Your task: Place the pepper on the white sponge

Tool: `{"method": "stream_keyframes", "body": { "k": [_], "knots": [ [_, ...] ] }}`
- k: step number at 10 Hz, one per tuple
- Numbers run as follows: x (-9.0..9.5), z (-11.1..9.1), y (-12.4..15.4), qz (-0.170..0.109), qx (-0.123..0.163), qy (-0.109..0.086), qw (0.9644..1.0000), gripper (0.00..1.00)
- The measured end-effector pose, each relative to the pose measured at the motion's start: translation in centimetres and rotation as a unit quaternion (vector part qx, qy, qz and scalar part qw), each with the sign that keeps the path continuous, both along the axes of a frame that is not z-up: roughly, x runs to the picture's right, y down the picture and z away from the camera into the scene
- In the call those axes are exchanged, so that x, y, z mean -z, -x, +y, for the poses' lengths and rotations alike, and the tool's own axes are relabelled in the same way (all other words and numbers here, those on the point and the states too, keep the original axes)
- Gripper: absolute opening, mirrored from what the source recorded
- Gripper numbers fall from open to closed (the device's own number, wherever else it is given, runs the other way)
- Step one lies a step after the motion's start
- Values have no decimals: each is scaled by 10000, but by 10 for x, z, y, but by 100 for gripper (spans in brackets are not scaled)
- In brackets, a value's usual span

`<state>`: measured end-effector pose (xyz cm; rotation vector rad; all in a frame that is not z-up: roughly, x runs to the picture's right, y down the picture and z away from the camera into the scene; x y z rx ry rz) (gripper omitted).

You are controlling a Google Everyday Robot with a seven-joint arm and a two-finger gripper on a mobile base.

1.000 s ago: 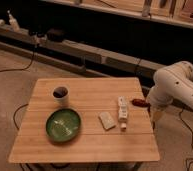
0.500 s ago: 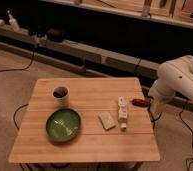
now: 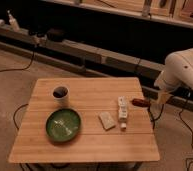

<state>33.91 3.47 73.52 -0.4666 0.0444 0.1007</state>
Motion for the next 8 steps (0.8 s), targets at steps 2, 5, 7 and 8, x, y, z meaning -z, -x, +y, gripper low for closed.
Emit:
{"method": "stream_keyframes", "body": {
  "k": [2,5,7,8],
  "knots": [
    [-31,9,8,-166,39,77,9998,65],
    [-74,10,1,-327,-83,-72,9994,65],
    [-97,5,0,-484,-198,-179,9985,65],
    [-105,5,0,-527,-208,-184,9982,65]
  ]
}}
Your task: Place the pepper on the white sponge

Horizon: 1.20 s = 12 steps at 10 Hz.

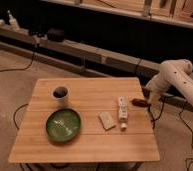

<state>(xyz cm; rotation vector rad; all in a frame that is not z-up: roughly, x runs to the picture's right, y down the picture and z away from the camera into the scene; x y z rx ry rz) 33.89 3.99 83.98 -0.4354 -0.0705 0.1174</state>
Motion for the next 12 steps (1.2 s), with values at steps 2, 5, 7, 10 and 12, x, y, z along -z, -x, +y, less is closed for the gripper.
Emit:
{"method": "stream_keyframes", "body": {
  "k": [2,5,7,10,12],
  "knots": [
    [-19,5,0,-19,7,90,10000,65],
    [-48,27,11,63,-72,557,9984,65],
    [-63,44,18,116,-91,852,9963,65],
    [-79,48,21,85,-39,906,9958,65],
    [-83,48,17,87,-62,970,9952,61]
  ]
}}
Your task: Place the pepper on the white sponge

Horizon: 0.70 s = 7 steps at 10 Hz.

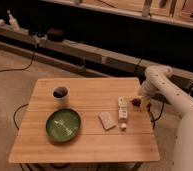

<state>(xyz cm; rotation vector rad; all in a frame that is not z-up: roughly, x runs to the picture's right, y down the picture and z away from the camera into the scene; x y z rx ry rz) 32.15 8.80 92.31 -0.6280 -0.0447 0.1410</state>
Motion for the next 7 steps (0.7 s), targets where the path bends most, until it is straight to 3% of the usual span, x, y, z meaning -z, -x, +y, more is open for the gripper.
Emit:
{"method": "stream_keyframes", "body": {
  "k": [2,4,5,6,7],
  "knots": [
    [-2,8,-1,-16,-15,189,9998,43],
    [-2,24,4,-74,69,540,9985,20],
    [-3,27,6,-94,109,624,9979,14],
    [-3,29,14,-161,235,750,9968,3],
    [0,24,23,-223,409,758,9960,0]
  ]
}}
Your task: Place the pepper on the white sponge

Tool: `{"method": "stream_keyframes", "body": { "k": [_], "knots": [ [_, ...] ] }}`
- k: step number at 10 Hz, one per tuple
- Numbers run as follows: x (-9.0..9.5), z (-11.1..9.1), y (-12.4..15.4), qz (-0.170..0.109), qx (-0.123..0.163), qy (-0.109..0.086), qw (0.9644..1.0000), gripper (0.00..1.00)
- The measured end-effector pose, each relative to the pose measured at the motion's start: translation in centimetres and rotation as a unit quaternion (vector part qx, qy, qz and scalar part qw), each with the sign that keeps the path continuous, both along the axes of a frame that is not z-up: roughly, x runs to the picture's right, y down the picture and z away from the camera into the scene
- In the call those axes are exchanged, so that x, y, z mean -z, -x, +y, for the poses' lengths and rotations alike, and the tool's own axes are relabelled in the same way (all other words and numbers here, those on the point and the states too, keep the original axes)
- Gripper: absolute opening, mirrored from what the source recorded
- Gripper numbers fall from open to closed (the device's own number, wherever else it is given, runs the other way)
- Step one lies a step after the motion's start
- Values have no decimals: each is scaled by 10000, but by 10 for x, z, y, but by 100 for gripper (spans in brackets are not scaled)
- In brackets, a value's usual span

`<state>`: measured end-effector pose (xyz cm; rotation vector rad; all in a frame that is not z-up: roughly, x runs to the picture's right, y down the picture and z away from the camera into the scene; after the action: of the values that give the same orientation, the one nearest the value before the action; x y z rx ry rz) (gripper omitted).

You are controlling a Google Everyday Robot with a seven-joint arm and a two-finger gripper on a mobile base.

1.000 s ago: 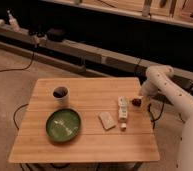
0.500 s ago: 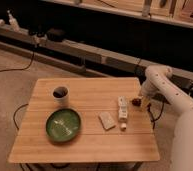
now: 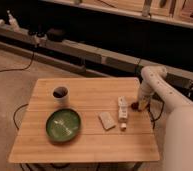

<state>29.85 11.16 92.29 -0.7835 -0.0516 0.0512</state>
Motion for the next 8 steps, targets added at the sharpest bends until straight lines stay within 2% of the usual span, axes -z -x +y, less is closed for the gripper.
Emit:
{"method": "stream_keyframes", "body": {
  "k": [1,2,3,4,5,6,7,8],
  "knots": [
    [7,-9,8,-73,185,-46,9998,0],
    [19,-25,25,-227,478,-183,9984,0],
    [35,-42,45,-423,796,-382,9952,0],
    [58,-59,73,-698,1186,-631,9885,0],
    [83,-68,102,-998,1512,-827,9800,0],
    [111,-72,138,-1367,1880,-1001,9675,0],
    [139,-67,172,-1752,2210,-1079,9533,0],
    [159,-54,199,-2080,2451,-1059,9410,0]
  ]
}}
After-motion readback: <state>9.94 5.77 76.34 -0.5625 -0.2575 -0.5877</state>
